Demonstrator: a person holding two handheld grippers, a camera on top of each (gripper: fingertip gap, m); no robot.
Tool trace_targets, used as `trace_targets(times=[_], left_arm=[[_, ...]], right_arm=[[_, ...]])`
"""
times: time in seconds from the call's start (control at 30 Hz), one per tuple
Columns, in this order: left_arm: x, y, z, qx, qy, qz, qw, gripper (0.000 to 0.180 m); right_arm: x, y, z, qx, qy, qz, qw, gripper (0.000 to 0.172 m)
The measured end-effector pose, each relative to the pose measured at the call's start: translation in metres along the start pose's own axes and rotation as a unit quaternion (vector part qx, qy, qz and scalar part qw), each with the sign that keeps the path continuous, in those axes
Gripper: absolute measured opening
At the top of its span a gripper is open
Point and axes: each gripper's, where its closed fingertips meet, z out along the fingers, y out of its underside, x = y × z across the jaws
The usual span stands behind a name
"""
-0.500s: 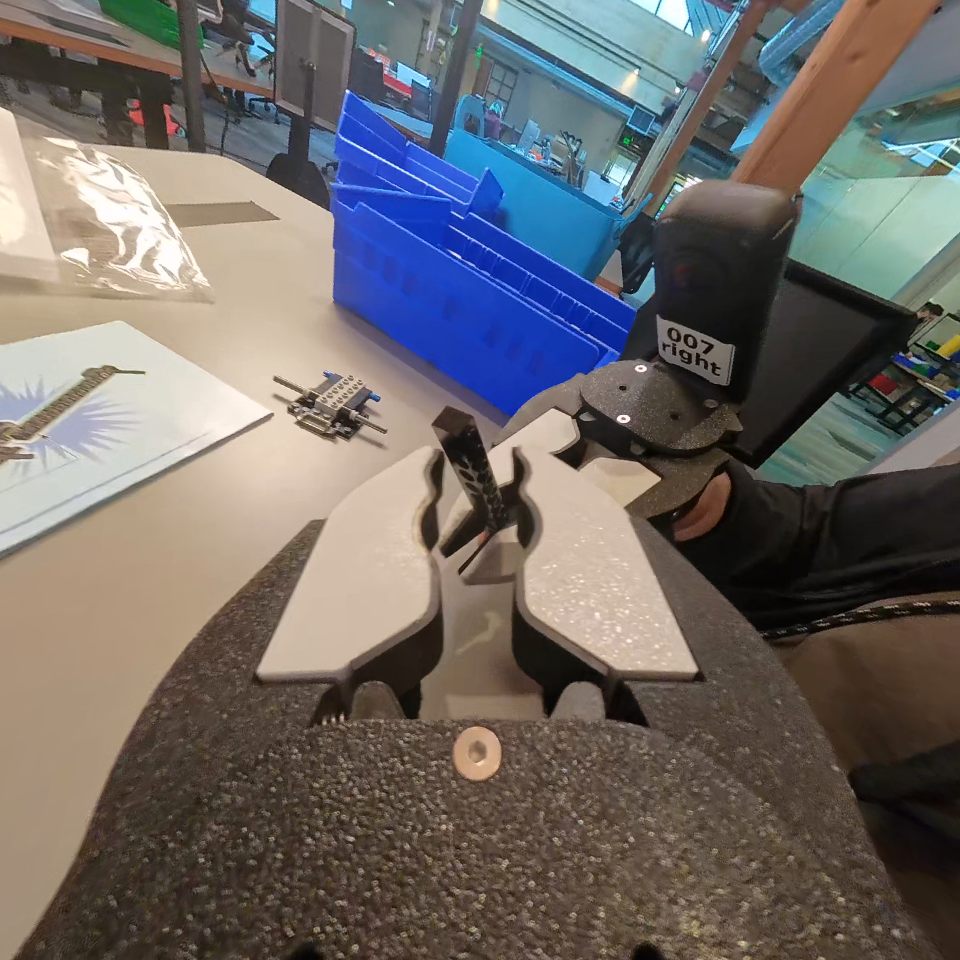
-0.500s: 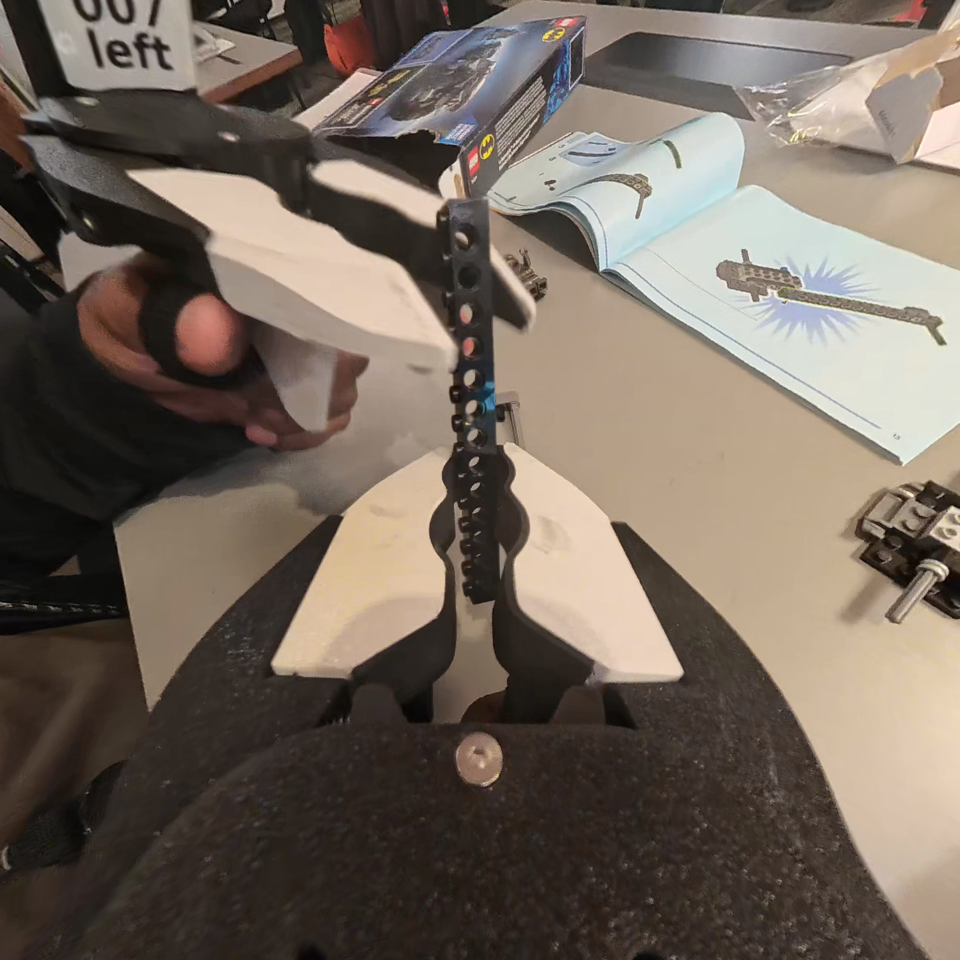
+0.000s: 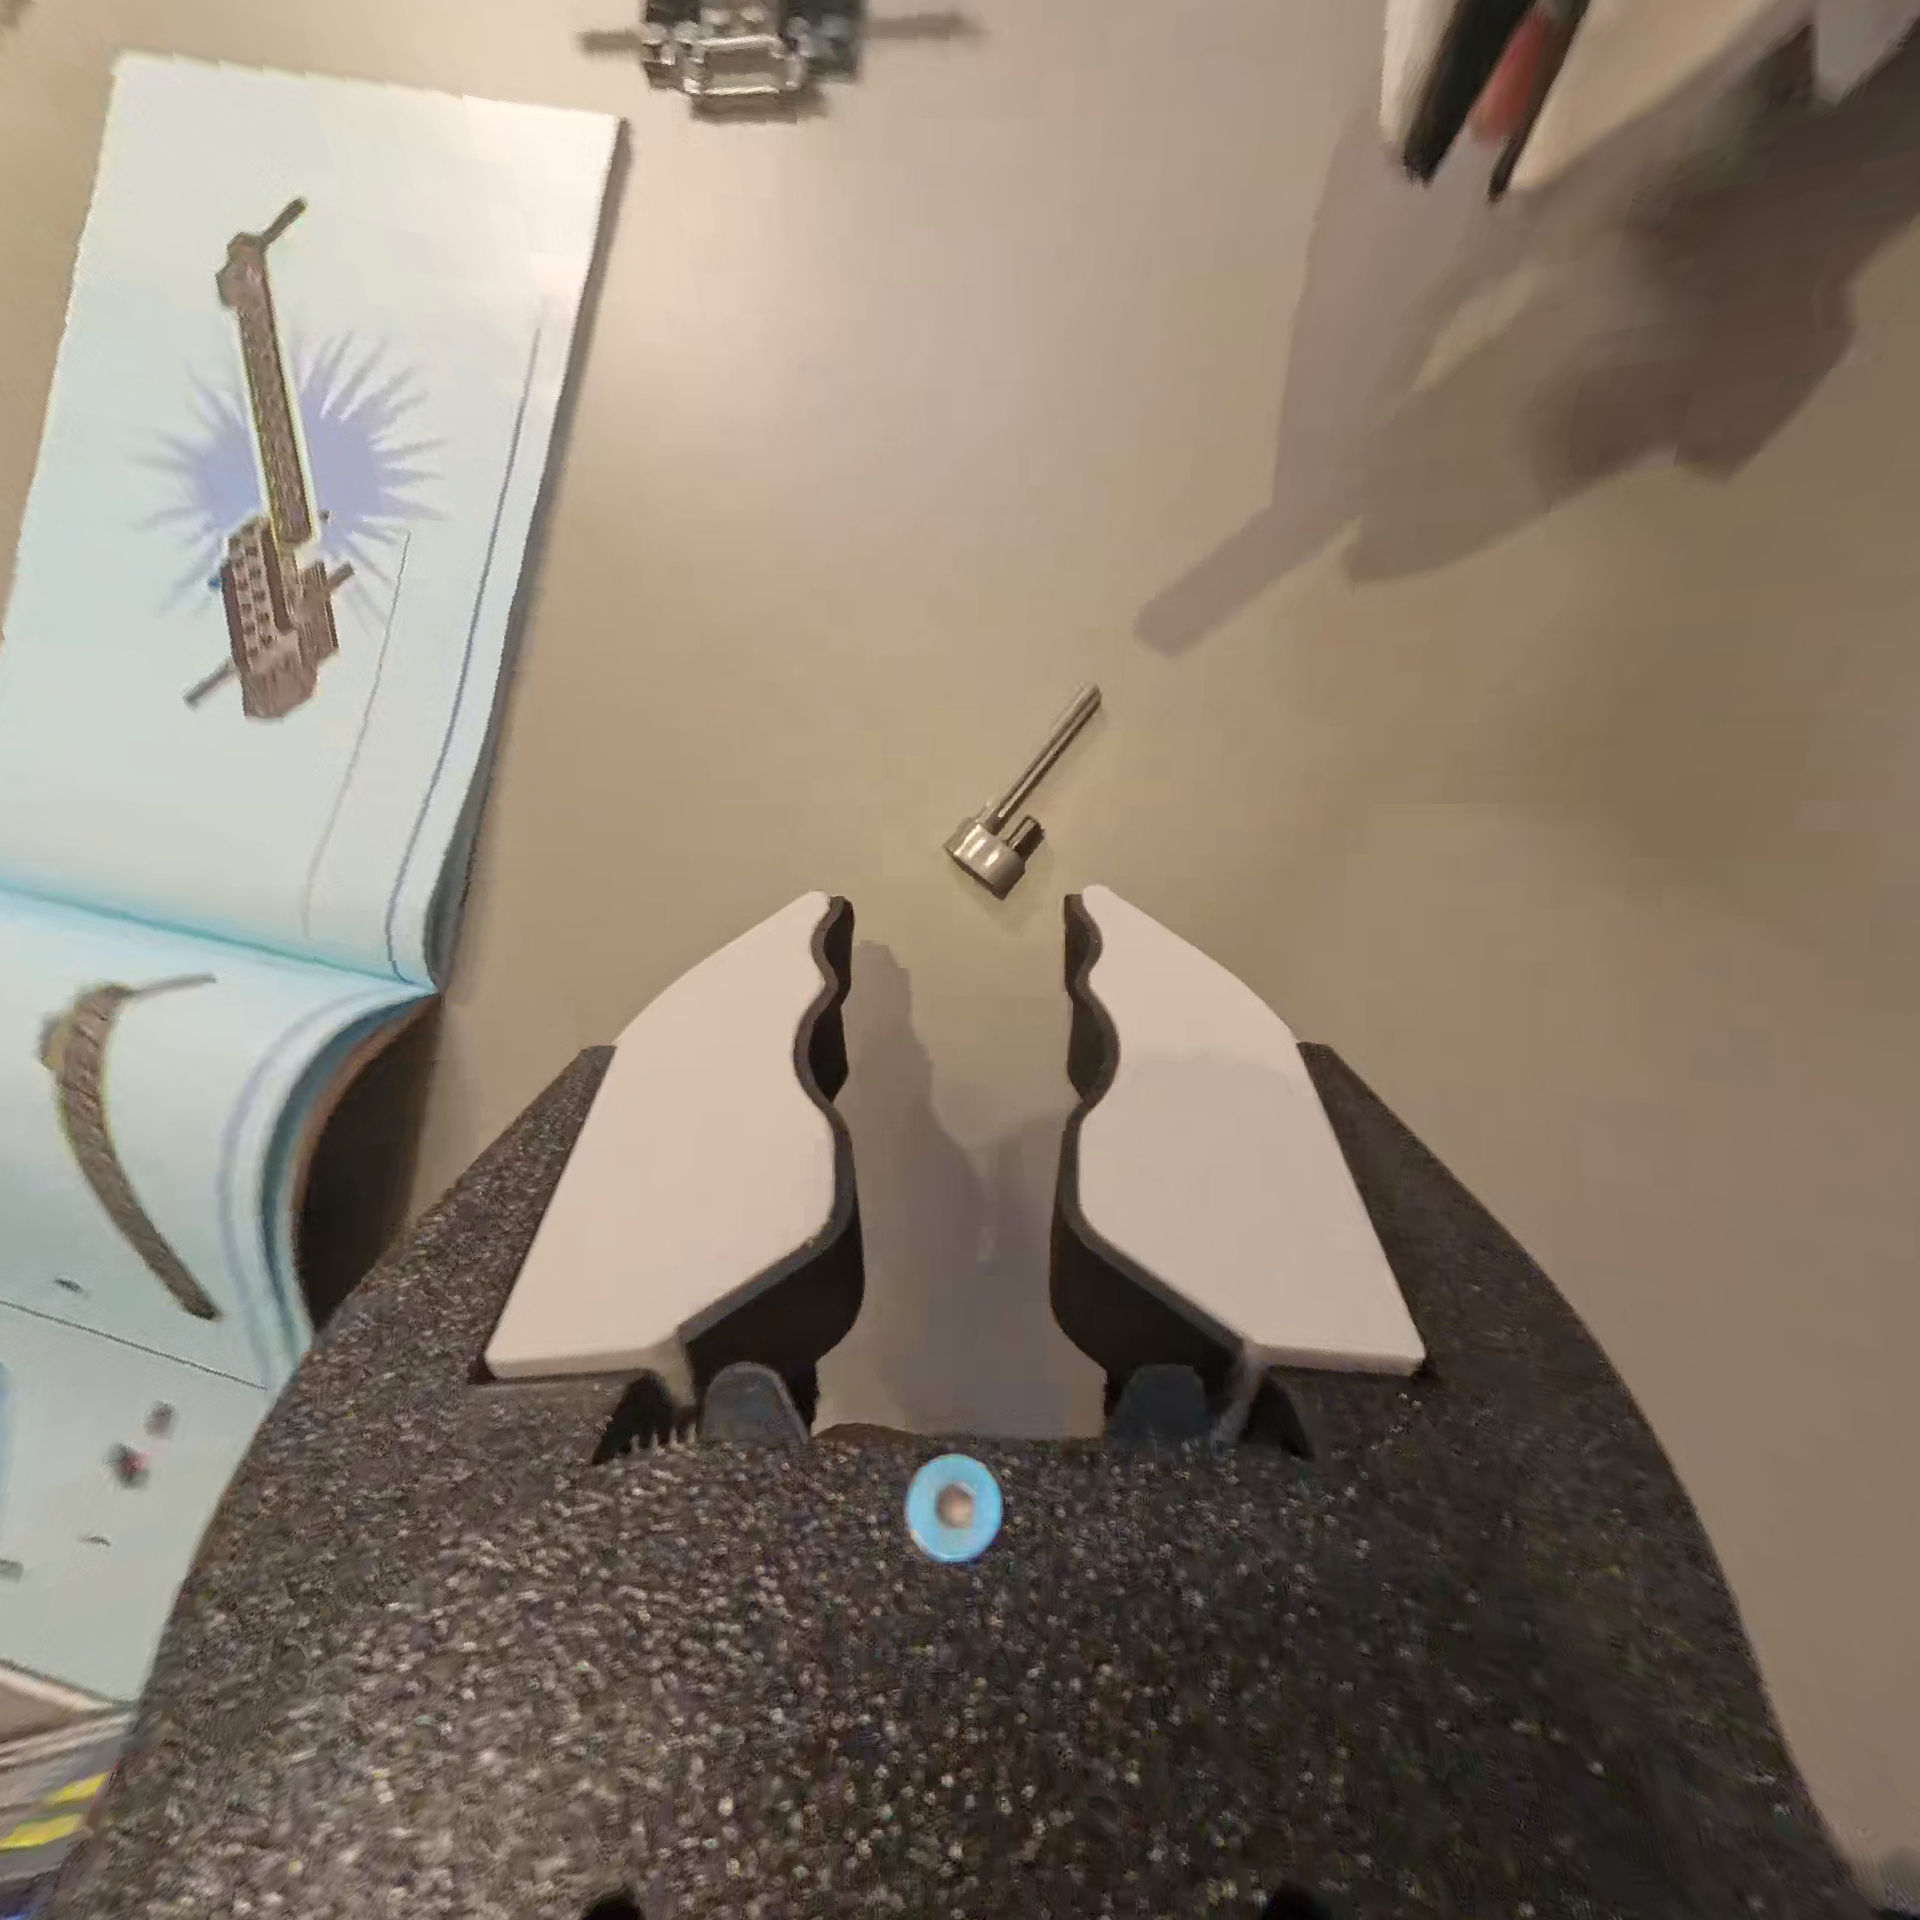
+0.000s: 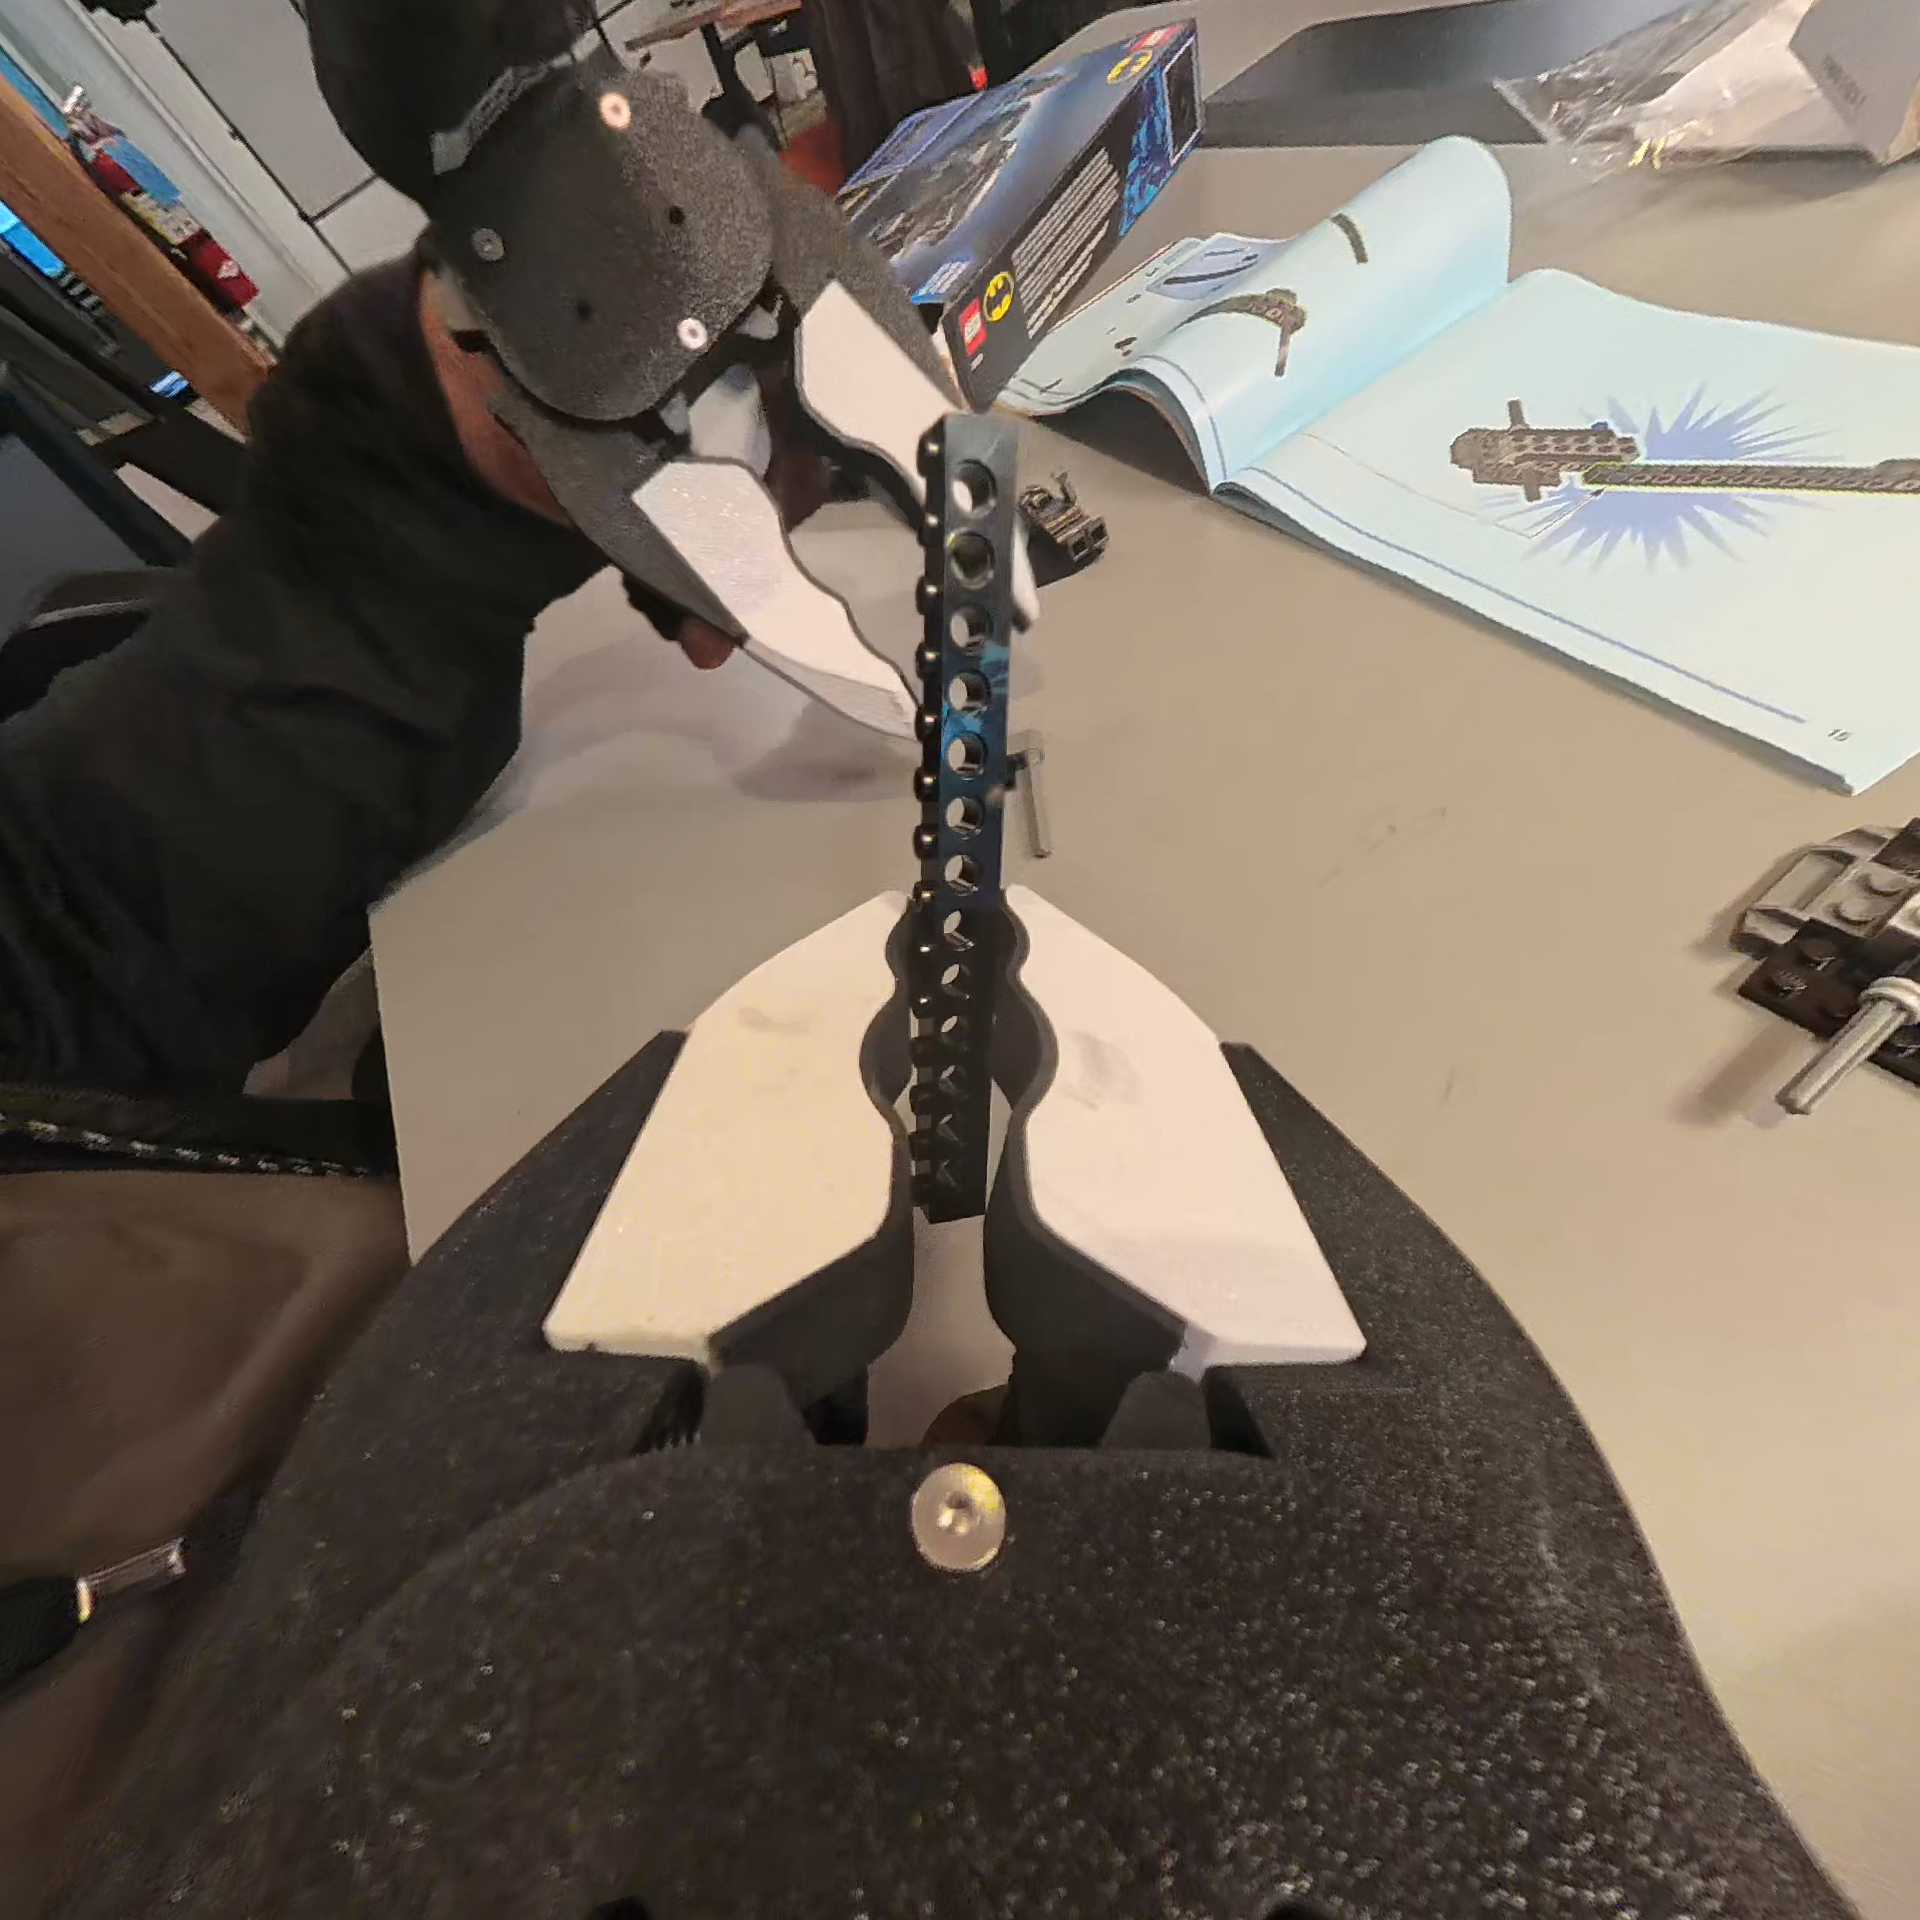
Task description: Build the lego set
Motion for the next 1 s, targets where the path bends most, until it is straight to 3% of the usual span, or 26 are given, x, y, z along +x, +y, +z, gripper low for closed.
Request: trace_targets(times=[0.13, 0.37, 0.57, 0.73, 1.0], left_arm=[[-0.004, 0.001, 0.009, -0.023, 0.026, 0.076, 0.997, 0.045], [0.003, 0.004, 0.023, -0.023, 0.115, 0.108, 0.987, 0.04], [0.011, -0.003, 0.027, 0.01, 0.13, 0.102, 0.986, 0.017], [0.018, -0.012, 0.031, 0.041, 0.101, 0.112, 0.988, 0.017], [0.008, -0.037, 0.025, 0.101, -0.038, 0.096, 0.989, 0.017]], right_arm=[[-0.003, 0.002, -0.001, -0.004, -0.024, 0.016, 1.0, 0.009], [-0.007, 0.004, 0.0, -0.009, -0.043, 0.03, 0.999, 0.01], [-0.006, 0.004, 0.0, -0.01, -0.04, 0.027, 0.999, 0.01], [0.001, 0.009, -0.001, -0.024, -0.019, 0.028, 0.999, 0.009], [0.009, 0.018, 0.002, -0.045, -0.02, 0.079, 0.996, 0.009]])
